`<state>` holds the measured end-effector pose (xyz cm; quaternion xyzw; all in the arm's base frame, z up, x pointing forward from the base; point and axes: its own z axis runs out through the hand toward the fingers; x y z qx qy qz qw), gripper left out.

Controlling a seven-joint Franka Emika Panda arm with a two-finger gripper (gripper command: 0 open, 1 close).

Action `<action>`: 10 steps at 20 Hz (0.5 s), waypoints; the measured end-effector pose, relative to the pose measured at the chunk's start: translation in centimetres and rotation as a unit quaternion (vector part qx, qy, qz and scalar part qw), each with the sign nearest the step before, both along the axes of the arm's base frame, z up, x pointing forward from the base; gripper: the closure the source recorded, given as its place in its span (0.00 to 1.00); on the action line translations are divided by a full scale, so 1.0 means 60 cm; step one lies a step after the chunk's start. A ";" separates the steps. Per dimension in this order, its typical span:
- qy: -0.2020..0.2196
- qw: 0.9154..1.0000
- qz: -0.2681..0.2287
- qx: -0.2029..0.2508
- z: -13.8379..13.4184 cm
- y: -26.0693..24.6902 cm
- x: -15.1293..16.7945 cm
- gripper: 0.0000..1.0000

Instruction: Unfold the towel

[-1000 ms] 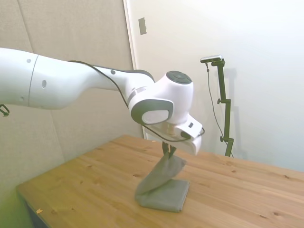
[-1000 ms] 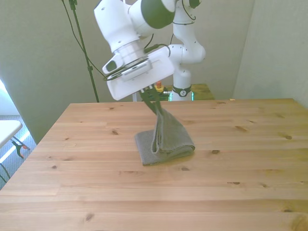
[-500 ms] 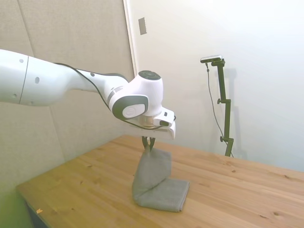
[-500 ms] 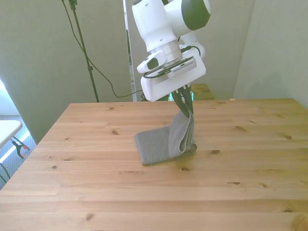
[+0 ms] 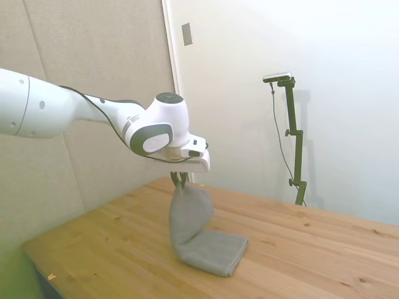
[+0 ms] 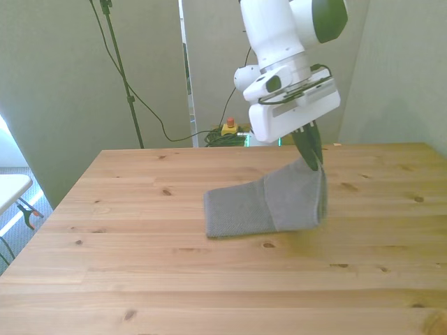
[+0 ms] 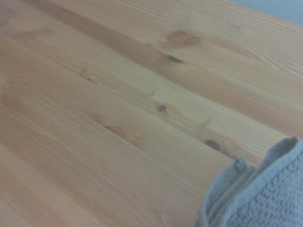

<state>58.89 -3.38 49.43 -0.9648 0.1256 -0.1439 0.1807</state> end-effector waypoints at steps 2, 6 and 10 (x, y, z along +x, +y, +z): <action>0.001 1.000 0.000 -0.002 -0.004 0.023 0.007 1.00; -0.003 1.000 -0.002 -0.014 -0.015 0.058 0.043 1.00; -0.003 1.000 0.008 -0.008 -0.024 0.120 0.091 1.00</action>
